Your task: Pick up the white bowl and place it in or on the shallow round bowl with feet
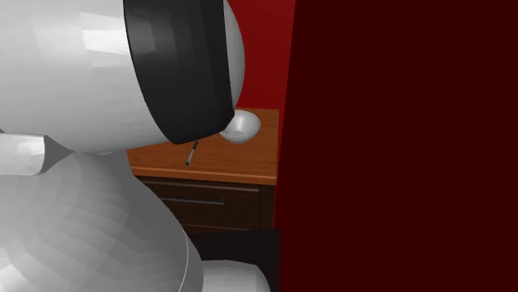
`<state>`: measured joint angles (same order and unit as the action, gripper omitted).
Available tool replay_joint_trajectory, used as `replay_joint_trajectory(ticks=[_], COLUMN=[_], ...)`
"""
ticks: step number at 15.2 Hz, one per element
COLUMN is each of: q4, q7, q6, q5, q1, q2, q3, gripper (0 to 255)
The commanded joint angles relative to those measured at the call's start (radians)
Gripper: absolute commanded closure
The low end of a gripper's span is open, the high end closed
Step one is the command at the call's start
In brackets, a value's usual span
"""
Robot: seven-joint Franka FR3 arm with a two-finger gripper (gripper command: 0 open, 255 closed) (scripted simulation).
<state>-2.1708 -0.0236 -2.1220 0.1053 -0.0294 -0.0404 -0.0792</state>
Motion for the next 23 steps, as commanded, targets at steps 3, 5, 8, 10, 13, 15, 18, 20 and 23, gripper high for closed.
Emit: replay_joint_trajectory(ticks=[3, 5, 8, 10, 13, 15, 18, 20, 23], q4=[0.031, 0.049, 0.076, 0.096, 0.126, 0.148, 0.182, 0.205, 0.313], q7=[0.006, 0.009, 0.013, 0.016, 0.020, 0.023, 0.027, 0.029, -0.028], q6=[0.050, 0.076, 0.116, 0.142, 0.181, 0.208, 0.247, 0.273, 0.311], q5=[-0.005, -0.007, -0.010, -0.012, -0.014, -0.015, -0.017, -0.018, -0.014], q1=[0.001, 0.001, 0.001, 0.001, 0.002, 0.002, 0.002, 0.002, 0.028], q2=[-0.018, -0.028, -0.040, -0.047, -0.056, -0.061, -0.067, -0.069, 0.006], q3=[-0.001, -0.001, -0.001, -0.001, -0.001, -0.001, -0.001, -0.001, -0.033], gripper=[255, 255, 255, 255, 255, 255, 255, 255, 255])
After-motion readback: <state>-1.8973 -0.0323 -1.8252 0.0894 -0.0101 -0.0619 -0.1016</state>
